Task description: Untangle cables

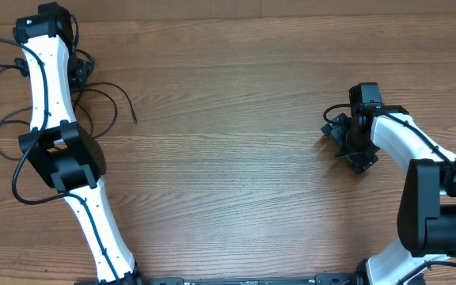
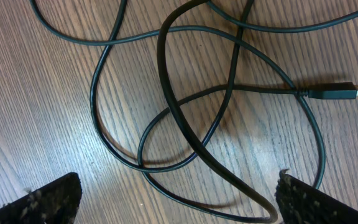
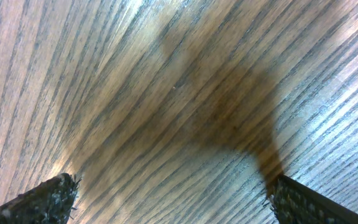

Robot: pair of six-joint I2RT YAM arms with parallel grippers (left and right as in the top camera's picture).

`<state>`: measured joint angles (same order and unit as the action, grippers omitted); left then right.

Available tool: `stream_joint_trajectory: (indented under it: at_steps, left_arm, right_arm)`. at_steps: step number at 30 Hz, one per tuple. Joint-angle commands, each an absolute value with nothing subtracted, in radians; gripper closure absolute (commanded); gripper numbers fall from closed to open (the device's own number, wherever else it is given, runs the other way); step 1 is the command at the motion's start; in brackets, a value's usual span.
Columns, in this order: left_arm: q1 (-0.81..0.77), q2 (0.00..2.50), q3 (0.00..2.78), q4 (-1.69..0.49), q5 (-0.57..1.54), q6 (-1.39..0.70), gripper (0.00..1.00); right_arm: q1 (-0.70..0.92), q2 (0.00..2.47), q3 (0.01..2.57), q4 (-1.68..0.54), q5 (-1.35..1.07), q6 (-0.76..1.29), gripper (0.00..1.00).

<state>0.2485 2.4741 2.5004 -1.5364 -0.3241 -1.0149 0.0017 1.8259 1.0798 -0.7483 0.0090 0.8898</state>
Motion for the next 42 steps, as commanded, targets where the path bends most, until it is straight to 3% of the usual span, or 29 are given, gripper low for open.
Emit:
stream_joint_trajectory:
  at_steps: [1, 42]
  left_arm:
    - [0.248, 2.478, 2.493, -1.535, -0.319, -1.017, 0.01]
    - [0.248, 2.478, 2.493, -1.535, -0.320, -1.017, 0.01]
  right_arm:
    - [-0.003, 1.867, 1.036, -0.723, -0.001, 0.890, 0.00]
    - [-0.003, 1.867, 1.036, -0.685, -0.005, 0.890, 0.00]
